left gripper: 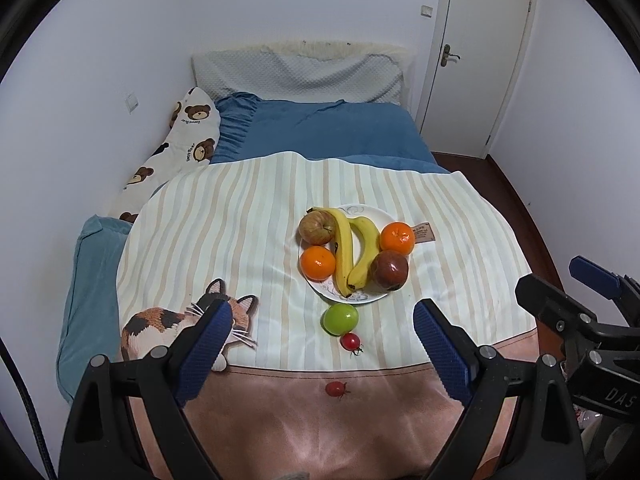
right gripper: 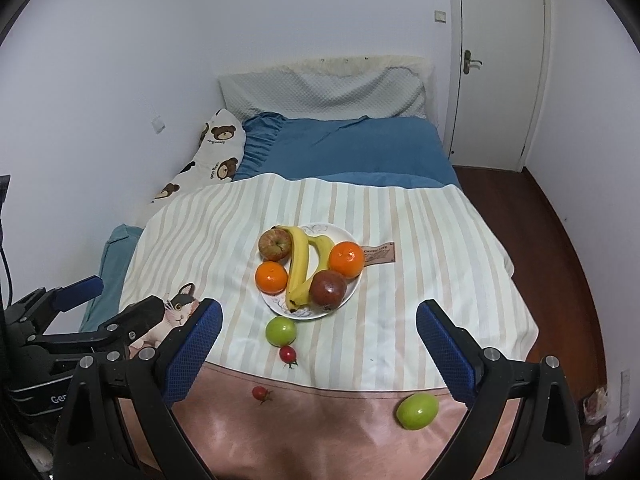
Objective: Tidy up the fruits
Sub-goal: 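Withdraw both grippers from the plate toward the green apples, then grasp a green apple with the left gripper while the right gripper grasps the other green apple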
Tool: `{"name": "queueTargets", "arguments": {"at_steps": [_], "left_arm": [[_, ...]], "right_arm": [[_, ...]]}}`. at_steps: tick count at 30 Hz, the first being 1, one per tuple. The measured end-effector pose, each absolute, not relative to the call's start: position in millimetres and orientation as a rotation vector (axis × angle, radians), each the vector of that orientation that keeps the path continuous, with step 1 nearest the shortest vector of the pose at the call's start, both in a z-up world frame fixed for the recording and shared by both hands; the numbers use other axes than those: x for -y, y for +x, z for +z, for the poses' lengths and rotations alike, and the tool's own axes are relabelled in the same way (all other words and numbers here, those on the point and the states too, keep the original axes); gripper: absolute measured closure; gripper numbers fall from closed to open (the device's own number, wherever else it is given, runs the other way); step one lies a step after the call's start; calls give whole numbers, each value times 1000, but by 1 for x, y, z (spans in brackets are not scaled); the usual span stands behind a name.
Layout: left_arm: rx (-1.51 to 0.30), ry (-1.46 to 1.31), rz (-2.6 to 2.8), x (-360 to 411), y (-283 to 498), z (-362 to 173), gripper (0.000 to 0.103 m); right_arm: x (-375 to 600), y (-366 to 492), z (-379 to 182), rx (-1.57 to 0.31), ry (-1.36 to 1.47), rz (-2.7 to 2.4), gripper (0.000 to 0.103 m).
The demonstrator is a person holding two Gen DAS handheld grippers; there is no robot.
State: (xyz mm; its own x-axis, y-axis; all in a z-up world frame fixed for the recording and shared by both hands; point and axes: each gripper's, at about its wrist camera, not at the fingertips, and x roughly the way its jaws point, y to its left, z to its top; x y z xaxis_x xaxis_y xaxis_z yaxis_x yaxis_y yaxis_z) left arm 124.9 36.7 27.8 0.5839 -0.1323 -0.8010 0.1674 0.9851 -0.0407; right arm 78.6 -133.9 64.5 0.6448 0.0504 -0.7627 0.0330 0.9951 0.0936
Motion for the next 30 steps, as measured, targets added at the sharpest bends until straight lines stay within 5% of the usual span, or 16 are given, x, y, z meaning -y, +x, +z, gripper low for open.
{"name": "queueTargets", "arguments": {"at_steps": [11,24,30], "left_arm": [[-1055,47,-126,-33,159,-22,10],[-1361,92,-89,-19,197,-159,10],[-1407,125,-106,0,229,-190,10]], "right_arm": [[196,94,8,-999,219,-103,2],[283,93,-173,-1397,408,-270,2],[289,86,-212,-1446,498,-280,2]]}}
